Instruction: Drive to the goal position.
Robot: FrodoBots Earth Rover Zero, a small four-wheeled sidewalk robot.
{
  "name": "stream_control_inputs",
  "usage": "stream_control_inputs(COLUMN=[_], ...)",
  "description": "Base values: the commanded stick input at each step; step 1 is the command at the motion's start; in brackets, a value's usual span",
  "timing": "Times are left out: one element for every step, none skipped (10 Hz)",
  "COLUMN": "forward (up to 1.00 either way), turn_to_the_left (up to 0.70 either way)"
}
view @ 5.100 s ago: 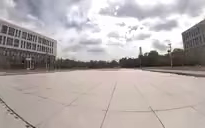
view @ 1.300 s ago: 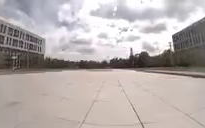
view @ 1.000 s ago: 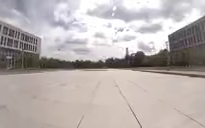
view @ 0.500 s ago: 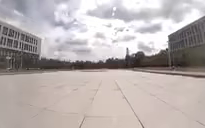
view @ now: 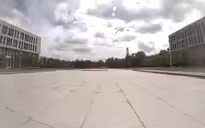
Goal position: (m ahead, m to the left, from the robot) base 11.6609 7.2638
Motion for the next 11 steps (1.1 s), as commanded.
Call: stream_control_inputs(forward=[0.70, 0.70, 0.70, 0.70, 0.70, 0.70, 0.70, 0.70, 0.70, 0.70, 0.70], turn_to_the_left=[0.00, 0.00, 0.00, 0.02, 0.06, 0.02, 0.02, 0.00, 0.00, 0.00, 0.00])
